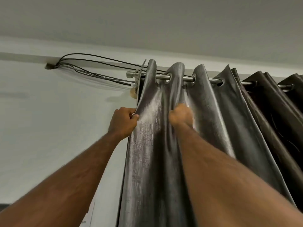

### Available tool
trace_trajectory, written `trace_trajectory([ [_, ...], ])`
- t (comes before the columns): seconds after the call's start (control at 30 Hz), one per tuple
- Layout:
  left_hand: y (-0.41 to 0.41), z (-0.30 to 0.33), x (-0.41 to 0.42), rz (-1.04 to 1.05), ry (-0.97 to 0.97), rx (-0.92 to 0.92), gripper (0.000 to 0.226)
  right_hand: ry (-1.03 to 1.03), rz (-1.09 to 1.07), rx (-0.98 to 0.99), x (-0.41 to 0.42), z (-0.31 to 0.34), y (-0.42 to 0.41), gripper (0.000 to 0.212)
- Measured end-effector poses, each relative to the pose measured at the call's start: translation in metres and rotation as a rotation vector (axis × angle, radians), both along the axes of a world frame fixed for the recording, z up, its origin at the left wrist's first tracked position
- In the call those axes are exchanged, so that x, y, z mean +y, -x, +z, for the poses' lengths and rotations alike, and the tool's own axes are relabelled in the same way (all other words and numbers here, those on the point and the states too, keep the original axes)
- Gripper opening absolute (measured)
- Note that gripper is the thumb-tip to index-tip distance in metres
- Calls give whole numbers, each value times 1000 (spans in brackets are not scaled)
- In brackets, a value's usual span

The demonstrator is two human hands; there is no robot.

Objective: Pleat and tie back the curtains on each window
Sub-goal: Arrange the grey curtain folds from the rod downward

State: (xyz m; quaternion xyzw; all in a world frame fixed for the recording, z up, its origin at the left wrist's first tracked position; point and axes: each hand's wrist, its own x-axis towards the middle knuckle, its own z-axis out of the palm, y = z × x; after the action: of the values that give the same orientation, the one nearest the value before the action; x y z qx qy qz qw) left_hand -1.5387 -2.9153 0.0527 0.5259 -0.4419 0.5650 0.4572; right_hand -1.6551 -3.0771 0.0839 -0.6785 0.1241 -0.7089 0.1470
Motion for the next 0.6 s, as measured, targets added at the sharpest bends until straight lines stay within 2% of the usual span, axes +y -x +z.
trace_trajectory([
  [0.1, -2, 1, 5, -5, -4, -24, 21, 310, 221, 202, 58, 24, -39, 21],
  [0.2, -5, -1, 10, -49, 24, 17, 18, 394, 339, 268, 71, 35, -53, 23],
  [0.27, -10, -4, 7, -61, 34, 43, 21, 375, 404, 283, 51, 30, -52, 23],
  [0.37, -9, -8, -5, -60, 63, 49, 39, 259, 643, 286, 33, 10, -40, 29],
  [0.4, -7, -8, -10, -49, 58, 50, 38, 188, 718, 324, 30, 3, -36, 34],
  [0.5, 3, -9, -22, 25, 11, 71, 60, 33, 852, 435, 25, -11, -22, 64],
  [0.53, 5, -8, -24, 38, 6, 68, 60, 51, 867, 395, 22, -12, -19, 69],
  [0.6, 11, -7, -28, 60, 6, 67, 48, 135, 752, 206, 14, -11, -13, 63],
])
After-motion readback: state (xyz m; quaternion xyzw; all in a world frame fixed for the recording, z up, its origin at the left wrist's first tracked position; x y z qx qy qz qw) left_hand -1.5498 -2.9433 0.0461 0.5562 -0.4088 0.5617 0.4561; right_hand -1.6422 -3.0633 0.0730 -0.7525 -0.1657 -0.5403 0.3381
